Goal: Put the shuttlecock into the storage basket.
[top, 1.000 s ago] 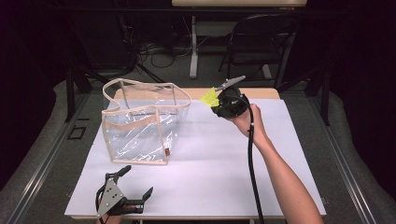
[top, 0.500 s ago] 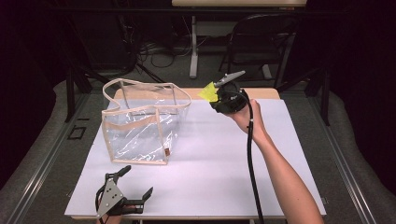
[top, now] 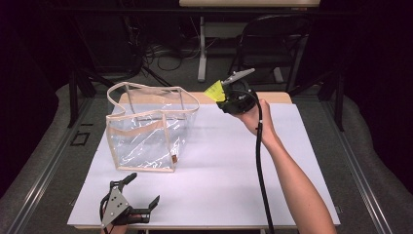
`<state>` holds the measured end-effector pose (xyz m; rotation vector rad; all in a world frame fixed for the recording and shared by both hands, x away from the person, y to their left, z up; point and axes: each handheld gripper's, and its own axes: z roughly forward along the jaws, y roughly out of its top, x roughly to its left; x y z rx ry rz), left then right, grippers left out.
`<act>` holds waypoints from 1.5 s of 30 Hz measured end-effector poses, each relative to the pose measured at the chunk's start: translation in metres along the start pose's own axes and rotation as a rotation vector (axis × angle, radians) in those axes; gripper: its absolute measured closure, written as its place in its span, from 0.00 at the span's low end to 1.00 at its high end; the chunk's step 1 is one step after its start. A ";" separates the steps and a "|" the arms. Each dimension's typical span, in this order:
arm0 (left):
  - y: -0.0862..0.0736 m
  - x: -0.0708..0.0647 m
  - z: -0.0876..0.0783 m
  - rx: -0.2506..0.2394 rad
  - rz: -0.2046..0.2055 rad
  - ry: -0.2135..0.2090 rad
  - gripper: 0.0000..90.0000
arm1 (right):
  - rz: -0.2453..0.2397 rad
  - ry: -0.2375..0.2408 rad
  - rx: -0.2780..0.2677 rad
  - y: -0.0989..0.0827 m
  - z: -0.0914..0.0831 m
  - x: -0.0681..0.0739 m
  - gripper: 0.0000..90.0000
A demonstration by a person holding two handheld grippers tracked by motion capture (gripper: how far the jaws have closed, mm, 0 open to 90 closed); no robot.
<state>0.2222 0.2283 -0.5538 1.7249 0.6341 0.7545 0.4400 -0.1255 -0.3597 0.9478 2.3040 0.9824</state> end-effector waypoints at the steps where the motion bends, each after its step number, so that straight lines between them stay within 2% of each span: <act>1: 0.000 0.000 0.000 -0.001 -0.002 0.001 0.00 | -0.002 0.000 -0.002 0.001 0.000 0.000 0.72; 18: 0.000 0.000 0.000 -0.002 -0.006 0.000 0.00 | -0.020 0.007 -0.015 0.016 0.000 0.005 0.72; 45: 0.000 0.000 -0.001 0.001 -0.001 -0.003 0.00 | -0.064 0.018 -0.039 0.038 0.000 0.023 0.72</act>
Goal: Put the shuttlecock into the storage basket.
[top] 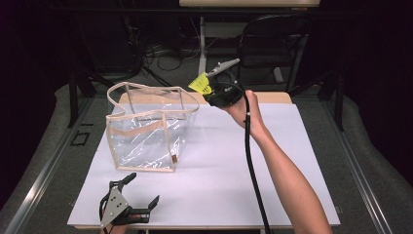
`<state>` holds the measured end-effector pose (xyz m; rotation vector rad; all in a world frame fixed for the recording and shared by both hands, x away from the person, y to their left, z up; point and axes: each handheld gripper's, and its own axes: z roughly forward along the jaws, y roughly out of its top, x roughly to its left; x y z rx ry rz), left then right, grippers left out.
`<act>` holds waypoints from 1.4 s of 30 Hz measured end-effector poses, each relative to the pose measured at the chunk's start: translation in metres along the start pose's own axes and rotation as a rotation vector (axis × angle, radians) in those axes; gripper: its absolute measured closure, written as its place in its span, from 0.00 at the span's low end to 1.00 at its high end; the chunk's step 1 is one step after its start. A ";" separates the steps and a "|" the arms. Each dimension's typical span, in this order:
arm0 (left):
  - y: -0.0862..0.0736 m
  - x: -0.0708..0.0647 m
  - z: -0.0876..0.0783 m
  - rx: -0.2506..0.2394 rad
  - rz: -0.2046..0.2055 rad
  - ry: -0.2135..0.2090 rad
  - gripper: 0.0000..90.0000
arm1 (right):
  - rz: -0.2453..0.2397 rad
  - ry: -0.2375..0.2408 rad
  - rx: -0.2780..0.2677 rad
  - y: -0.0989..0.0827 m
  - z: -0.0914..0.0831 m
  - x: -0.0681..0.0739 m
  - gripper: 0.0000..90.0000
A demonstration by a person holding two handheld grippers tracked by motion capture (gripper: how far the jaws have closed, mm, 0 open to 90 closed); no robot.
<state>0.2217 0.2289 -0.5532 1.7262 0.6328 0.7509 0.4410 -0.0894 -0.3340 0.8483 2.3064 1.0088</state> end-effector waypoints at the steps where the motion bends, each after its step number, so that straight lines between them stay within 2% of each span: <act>1: 0.000 0.000 0.000 -0.001 0.000 0.002 0.00 | 0.000 0.001 -0.002 0.001 0.000 0.001 0.72; 42: 0.000 0.000 0.000 0.000 0.002 0.002 0.00 | -0.047 0.041 -0.024 0.030 0.013 0.024 0.72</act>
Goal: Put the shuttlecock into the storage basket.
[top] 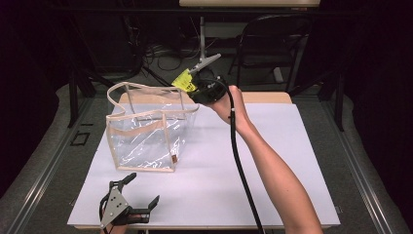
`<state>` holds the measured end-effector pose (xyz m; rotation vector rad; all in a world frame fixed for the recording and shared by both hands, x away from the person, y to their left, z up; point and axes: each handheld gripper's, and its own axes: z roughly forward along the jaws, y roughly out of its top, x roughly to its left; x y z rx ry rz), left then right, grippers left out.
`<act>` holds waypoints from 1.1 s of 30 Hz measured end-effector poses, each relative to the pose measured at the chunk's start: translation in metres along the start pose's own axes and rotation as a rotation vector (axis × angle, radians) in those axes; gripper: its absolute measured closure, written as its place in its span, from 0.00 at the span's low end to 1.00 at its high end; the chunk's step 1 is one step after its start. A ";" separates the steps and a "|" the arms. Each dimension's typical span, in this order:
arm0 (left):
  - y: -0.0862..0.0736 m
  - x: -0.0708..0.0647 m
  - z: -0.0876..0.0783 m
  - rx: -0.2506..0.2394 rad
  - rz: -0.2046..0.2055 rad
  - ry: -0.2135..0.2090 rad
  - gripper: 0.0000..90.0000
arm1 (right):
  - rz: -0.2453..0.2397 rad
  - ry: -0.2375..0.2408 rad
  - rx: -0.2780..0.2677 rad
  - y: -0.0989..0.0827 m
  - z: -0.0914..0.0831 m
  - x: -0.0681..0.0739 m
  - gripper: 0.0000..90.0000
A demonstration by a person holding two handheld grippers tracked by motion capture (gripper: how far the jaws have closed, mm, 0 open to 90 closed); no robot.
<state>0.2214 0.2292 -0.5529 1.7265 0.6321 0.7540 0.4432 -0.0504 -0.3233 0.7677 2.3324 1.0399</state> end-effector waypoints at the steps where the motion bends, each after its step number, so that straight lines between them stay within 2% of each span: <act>1: 0.000 0.000 0.000 0.000 0.000 0.000 0.00 | -0.002 0.002 0.001 0.001 0.000 0.000 0.72; 33: 0.000 0.000 0.000 -0.004 0.000 0.000 0.00 | -0.046 0.033 0.002 0.019 0.015 0.017 0.72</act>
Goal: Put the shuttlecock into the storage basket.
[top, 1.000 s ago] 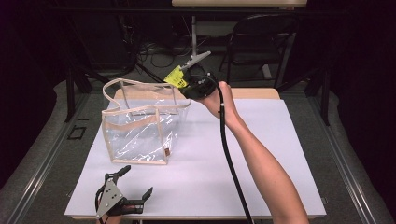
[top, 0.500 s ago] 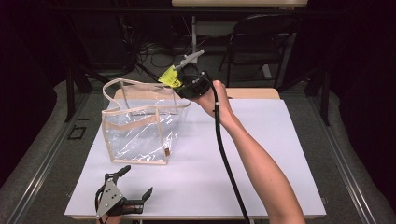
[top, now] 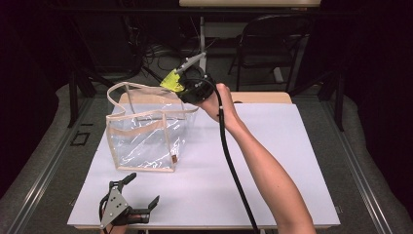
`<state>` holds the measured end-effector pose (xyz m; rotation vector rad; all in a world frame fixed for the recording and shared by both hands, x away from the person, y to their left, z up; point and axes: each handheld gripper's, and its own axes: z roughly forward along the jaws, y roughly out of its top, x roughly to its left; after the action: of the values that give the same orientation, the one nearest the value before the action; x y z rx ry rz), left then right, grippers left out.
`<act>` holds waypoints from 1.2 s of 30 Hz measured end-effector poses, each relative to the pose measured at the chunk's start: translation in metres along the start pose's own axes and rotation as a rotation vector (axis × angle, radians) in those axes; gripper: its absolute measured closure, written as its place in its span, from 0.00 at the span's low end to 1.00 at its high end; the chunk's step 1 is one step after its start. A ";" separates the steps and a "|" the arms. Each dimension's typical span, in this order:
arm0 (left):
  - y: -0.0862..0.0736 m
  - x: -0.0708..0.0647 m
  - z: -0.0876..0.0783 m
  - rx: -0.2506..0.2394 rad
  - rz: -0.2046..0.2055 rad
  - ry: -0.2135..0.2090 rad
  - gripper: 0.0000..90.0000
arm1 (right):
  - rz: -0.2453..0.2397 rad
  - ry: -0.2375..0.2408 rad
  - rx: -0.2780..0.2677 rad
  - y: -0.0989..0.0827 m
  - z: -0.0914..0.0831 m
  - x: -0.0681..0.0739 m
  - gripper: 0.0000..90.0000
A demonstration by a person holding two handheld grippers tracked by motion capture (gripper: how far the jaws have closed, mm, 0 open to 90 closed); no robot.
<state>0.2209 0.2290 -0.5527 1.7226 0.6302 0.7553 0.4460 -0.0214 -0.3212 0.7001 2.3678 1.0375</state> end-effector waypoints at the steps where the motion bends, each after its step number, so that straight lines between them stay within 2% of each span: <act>1: 0.000 0.000 0.000 0.000 0.000 0.000 0.00 | 0.001 0.002 0.001 0.000 0.000 0.001 0.72; 18: 0.000 0.000 0.000 0.001 0.001 -0.001 0.00 | -0.033 0.009 0.027 0.007 0.010 0.006 0.72; 36: 0.000 0.000 0.000 -0.001 -0.001 -0.003 0.00 | -0.040 0.019 0.057 0.009 0.022 0.006 0.72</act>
<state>0.2212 0.2293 -0.5527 1.7224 0.6283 0.7523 0.4571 -0.0007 -0.3285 0.6629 2.4264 0.9669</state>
